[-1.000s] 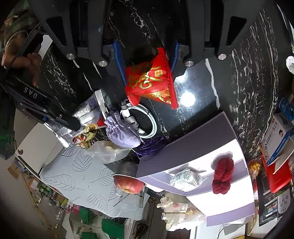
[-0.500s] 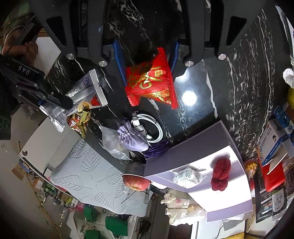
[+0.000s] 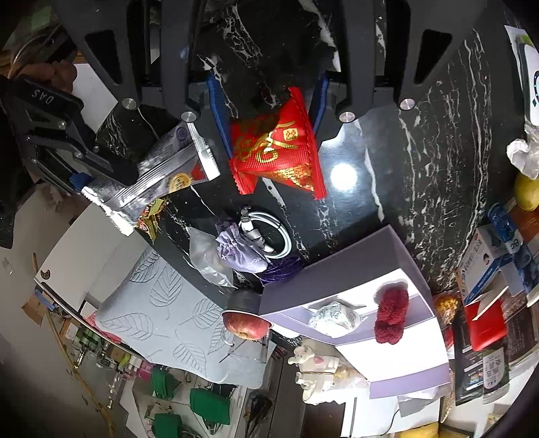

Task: Organize soft objects
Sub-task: 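Grasp the silver snack bag with the right tool while the left tool holds the candy packet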

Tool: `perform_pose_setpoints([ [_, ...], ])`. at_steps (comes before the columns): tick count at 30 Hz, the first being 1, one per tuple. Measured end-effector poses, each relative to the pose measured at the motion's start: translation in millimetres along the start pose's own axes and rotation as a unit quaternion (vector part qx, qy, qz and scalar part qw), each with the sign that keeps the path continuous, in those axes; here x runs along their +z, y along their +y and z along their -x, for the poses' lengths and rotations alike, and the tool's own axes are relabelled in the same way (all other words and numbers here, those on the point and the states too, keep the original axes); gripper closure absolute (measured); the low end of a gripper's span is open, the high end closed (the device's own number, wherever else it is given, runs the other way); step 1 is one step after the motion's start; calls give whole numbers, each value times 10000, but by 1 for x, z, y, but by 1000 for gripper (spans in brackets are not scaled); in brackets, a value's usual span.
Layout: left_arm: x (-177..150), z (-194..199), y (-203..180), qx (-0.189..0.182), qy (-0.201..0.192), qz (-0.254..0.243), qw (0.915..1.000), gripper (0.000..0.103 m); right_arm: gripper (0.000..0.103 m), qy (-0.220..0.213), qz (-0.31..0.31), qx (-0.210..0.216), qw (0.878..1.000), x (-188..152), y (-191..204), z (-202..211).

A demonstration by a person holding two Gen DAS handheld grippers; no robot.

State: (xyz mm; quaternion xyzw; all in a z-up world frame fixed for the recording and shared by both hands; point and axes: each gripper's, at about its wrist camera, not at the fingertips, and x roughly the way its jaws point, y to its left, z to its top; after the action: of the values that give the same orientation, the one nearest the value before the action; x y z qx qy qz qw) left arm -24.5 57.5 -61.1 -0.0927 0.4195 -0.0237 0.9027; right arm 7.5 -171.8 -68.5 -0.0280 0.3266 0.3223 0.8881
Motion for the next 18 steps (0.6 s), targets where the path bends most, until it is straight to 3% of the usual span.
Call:
perform_pose_setpoints([
  [8,-3,8,15,167,-64,169,9997,62,43,194,76,479,9986,0,25,-22],
  [10,-4,10,21,237,-80,217,9995,62,33,352,116,535,9979,-1,32,-35],
  [14,-7,14,33,404,-122,332,9986,62,23,625,10,749,9952,-3,41,-60],
  [15,-8,16,37,464,-140,372,9981,62,16,702,-1,777,9945,-3,44,-66],
  [18,-10,19,47,550,-160,478,9972,62,8,902,164,444,9948,-1,52,-77],
])
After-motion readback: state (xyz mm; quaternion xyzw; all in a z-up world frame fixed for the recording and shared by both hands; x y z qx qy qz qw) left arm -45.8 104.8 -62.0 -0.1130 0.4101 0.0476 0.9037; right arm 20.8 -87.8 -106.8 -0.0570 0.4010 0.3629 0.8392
